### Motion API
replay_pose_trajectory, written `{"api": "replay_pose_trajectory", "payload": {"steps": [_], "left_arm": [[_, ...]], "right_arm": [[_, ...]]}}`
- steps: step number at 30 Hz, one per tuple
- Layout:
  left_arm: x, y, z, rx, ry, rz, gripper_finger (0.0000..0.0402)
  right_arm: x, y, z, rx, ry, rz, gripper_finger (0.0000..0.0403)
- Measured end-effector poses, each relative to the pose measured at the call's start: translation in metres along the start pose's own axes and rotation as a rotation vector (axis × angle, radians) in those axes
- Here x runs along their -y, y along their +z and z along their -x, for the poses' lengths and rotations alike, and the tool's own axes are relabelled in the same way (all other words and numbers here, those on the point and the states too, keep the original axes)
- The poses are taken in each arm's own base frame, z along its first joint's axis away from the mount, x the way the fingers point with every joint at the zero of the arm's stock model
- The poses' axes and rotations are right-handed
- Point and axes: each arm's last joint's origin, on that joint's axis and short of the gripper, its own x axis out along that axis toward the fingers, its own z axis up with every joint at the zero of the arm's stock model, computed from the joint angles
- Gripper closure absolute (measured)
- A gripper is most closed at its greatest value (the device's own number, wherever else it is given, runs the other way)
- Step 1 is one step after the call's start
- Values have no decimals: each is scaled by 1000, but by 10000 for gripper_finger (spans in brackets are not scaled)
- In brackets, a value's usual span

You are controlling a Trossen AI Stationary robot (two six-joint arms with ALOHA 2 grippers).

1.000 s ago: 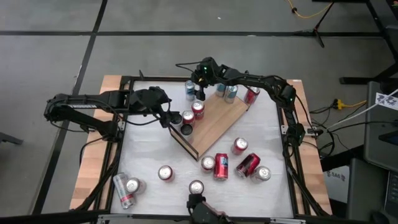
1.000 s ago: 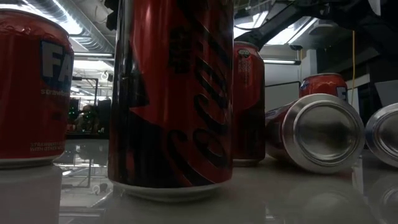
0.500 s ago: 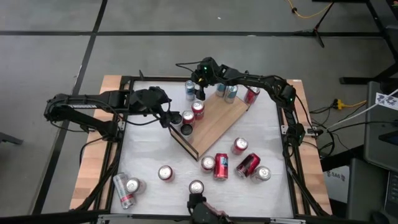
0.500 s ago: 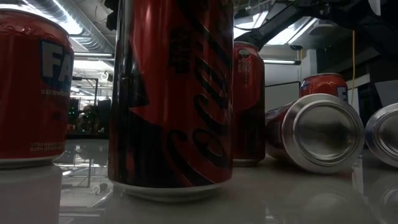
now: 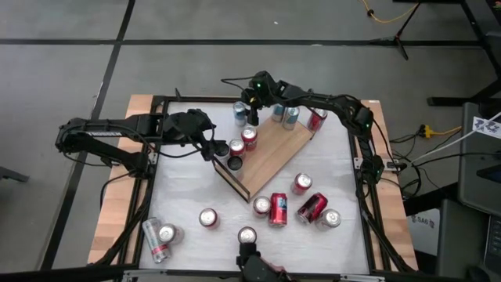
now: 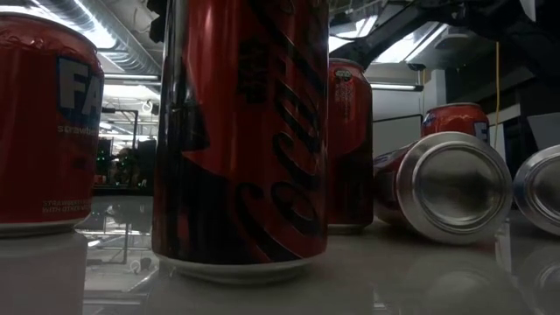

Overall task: Place canned beverage on shelf
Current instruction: Put the blue soda can on the shelf aligned with the other blue soda cans

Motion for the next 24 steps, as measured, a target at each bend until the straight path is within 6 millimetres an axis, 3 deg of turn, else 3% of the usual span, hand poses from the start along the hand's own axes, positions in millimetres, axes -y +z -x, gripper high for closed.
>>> {"api": "replay_pose_trajectory", "payload": {"steps": [9,15,24], "left_arm": [[0,0,0,0,0,0,56],[0,0,0,0,0,-7,56],[2,-1,1,16,29,-18,56]], "right_arm": [[10,67,52,-33,6,-7,186],[11,120,114,-21,-62,7,187],[-19,134,208,-21,-94,-42,188]]}}
